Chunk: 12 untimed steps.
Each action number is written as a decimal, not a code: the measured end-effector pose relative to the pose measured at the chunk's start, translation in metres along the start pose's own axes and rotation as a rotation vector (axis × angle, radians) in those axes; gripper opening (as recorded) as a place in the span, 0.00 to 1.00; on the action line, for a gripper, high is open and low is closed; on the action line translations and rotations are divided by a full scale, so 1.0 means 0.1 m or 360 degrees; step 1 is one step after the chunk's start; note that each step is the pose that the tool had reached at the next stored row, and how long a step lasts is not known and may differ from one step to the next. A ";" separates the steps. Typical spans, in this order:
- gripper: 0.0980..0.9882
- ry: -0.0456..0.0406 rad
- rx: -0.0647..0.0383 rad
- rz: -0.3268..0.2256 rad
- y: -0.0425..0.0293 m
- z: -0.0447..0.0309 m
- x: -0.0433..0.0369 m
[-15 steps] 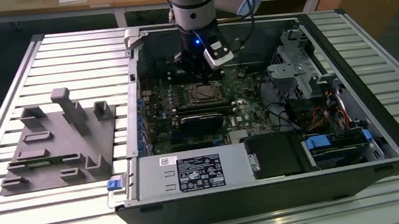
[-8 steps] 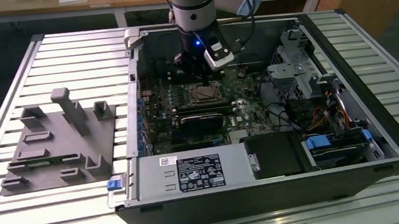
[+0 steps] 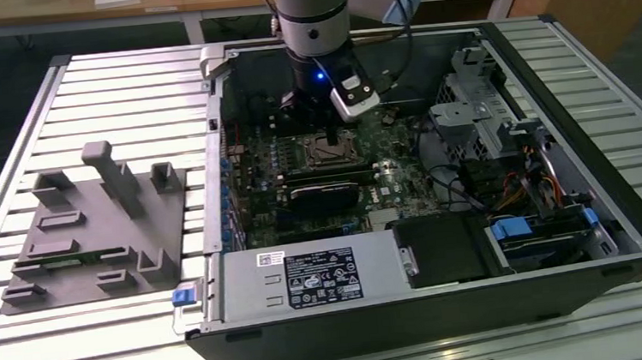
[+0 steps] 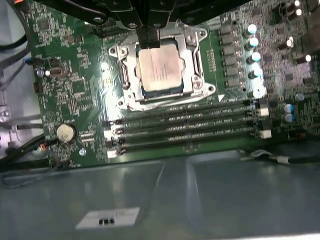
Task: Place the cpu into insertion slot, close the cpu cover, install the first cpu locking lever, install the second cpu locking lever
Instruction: 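Install the second cpu locking lever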
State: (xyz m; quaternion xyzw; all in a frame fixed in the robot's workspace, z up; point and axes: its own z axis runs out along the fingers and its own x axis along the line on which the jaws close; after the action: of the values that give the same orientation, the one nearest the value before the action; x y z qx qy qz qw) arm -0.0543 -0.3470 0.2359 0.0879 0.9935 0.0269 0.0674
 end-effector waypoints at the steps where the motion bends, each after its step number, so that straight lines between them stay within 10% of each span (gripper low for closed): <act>1: 0.01 0.0000 0.0000 0.0000 -0.017 -0.001 -0.003; 12: 0.01 0.0018 0.0003 0.0001 -0.175 -0.003 -0.068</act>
State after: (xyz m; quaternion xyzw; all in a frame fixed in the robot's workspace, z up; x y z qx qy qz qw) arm -0.0507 -0.3654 0.2359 0.0881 0.9938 0.0263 0.0618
